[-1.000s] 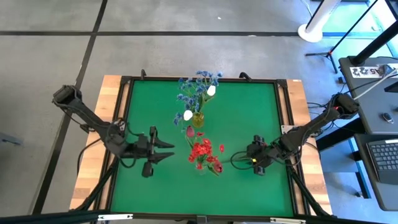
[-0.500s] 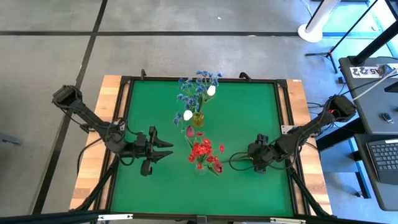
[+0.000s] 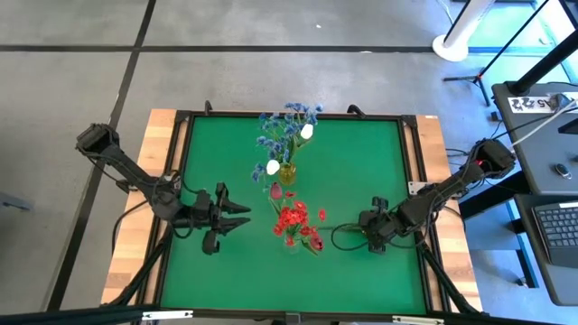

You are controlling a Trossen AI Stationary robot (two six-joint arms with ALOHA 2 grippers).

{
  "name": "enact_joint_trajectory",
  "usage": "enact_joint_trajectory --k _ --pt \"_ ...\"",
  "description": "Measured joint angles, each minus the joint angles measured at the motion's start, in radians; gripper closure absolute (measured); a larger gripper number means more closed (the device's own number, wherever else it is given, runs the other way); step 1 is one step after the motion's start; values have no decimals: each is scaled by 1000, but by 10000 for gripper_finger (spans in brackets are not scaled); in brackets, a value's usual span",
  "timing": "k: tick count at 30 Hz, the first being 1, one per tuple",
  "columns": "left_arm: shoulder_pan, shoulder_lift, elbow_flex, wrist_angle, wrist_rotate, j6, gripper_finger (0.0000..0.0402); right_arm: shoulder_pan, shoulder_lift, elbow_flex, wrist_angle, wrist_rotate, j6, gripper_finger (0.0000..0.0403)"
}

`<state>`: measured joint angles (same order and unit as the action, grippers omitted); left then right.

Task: Sort flowers into vase by color
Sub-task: Put the red flowers into the transparent flower vase

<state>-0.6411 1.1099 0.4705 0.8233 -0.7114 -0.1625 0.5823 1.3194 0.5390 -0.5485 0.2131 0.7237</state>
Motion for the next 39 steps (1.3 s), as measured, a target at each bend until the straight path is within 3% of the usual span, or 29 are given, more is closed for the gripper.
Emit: enact_joint_trajectory --k 5,7,11,15,19,26,32,39 --pt "0 0 1 118 41 20 281 0 2 64 -121 1 -32 376" --pt "0 0 1 138 51 38 281 0 -2 108 -193 23 -33 392" --pt "5 0 29 109 11 41 281 0 -6 201 -352 107 -8 371" --pt "19 0 103 -38 -19 57 281 0 -7 309 -499 175 2 375" --pt "21 0 234 -218 -67 128 281 0 -7 425 -617 237 3 395" --pt "41 7 516 -620 -119 192 281 0 -8 610 -786 303 3 385" --pt "112 48 644 -824 -10 197 277 0 -8 758 -881 323 -8 394" --pt "216 156 659 -831 108 231 265 0 -8 910 -874 356 -101 394"
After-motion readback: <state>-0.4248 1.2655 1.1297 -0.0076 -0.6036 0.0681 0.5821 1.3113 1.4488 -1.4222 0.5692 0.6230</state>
